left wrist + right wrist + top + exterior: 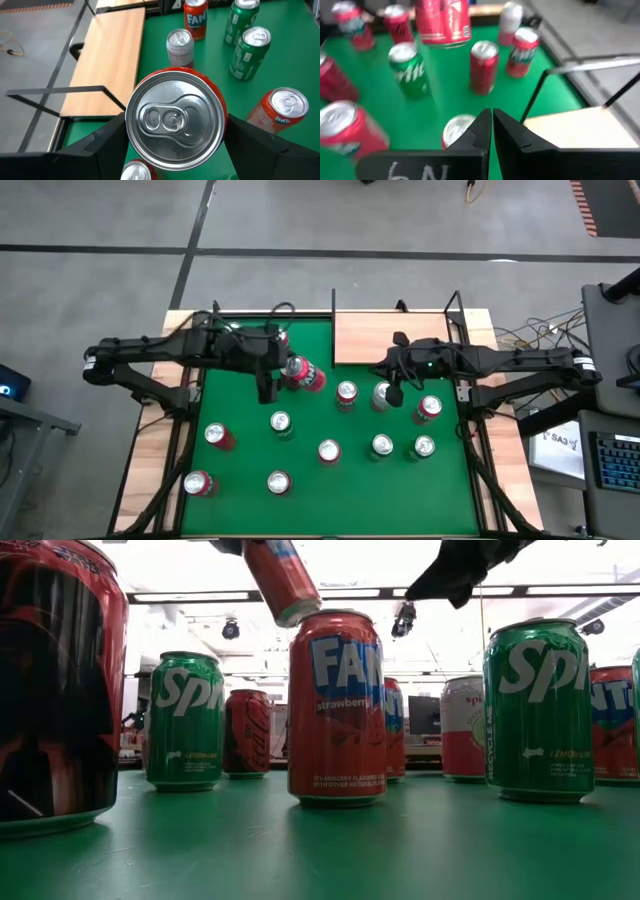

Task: Place canned beverage on shelf
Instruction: Put the red soda can on the shelf

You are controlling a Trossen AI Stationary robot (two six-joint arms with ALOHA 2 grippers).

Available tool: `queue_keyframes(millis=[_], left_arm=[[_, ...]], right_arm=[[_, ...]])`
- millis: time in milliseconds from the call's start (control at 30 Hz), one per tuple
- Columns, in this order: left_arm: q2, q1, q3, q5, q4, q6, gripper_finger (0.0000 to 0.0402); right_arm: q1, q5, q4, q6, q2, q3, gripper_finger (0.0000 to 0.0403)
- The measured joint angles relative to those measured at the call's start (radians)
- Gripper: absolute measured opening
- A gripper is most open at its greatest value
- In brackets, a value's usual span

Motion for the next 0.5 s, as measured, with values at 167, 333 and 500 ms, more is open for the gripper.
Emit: queue_keyframes(millis=[167, 333, 500], left_arm=[[0.062, -0.016, 0.000, -0.006, 0.056, 0.003, 0.0267], [0.102, -0.029, 0.000, -0.010, 0.106, 0.003, 0.0267], [0.118, -0.035, -0.001, -0.012, 0.111, -0.014, 0.0267]], right_arm=[[0.008, -0.001, -0.039, -0.032, 0.044, 0.055, 0.0009], [0.034, -0.001, -0.030, -0.063, 0.077, 0.072, 0.0009], [0.086, 0.000, -0.033, -0.064, 0.092, 0.059, 0.0009]])
